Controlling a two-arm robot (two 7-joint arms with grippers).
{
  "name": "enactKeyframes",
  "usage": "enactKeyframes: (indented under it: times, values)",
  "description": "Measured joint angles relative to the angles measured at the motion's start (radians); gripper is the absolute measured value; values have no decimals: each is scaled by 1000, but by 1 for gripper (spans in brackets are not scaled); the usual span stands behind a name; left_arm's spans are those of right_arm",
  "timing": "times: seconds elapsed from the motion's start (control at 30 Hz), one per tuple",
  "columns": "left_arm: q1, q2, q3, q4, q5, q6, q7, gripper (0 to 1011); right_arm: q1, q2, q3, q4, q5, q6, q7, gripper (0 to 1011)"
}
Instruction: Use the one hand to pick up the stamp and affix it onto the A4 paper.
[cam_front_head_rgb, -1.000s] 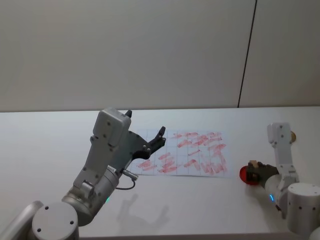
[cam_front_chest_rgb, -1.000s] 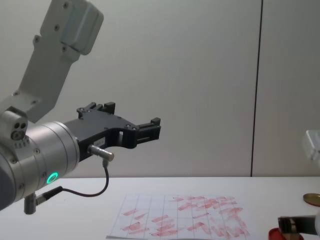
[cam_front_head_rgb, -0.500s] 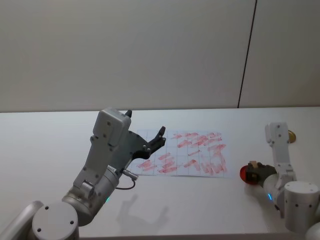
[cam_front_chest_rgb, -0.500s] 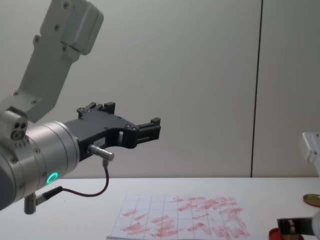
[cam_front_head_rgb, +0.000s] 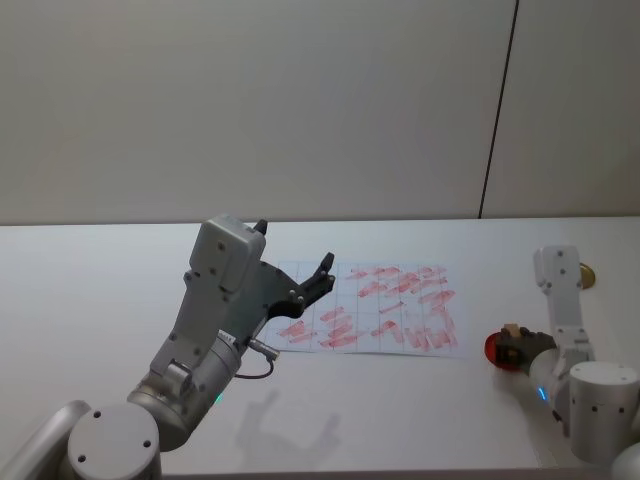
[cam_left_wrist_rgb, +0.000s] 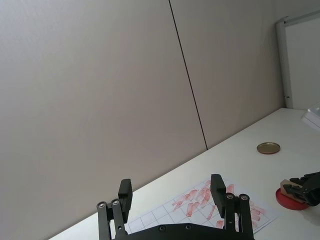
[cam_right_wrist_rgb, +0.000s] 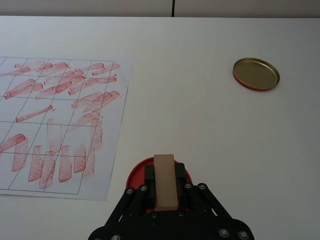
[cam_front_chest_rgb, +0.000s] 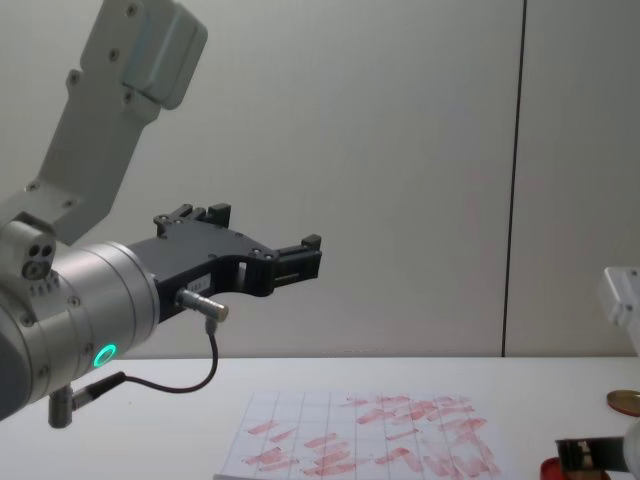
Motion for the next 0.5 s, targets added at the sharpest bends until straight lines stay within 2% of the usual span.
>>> enactKeyframes:
  times: [0.23, 0.5]
  values:
    - [0, 0, 0, 0, 0, 0, 0, 993, -3, -1, 1, -10, 0, 3, -3, 223]
    - [0, 0, 0, 0, 0, 0, 0, 993, -20, 2, 2, -88, -5, 5, -3, 224]
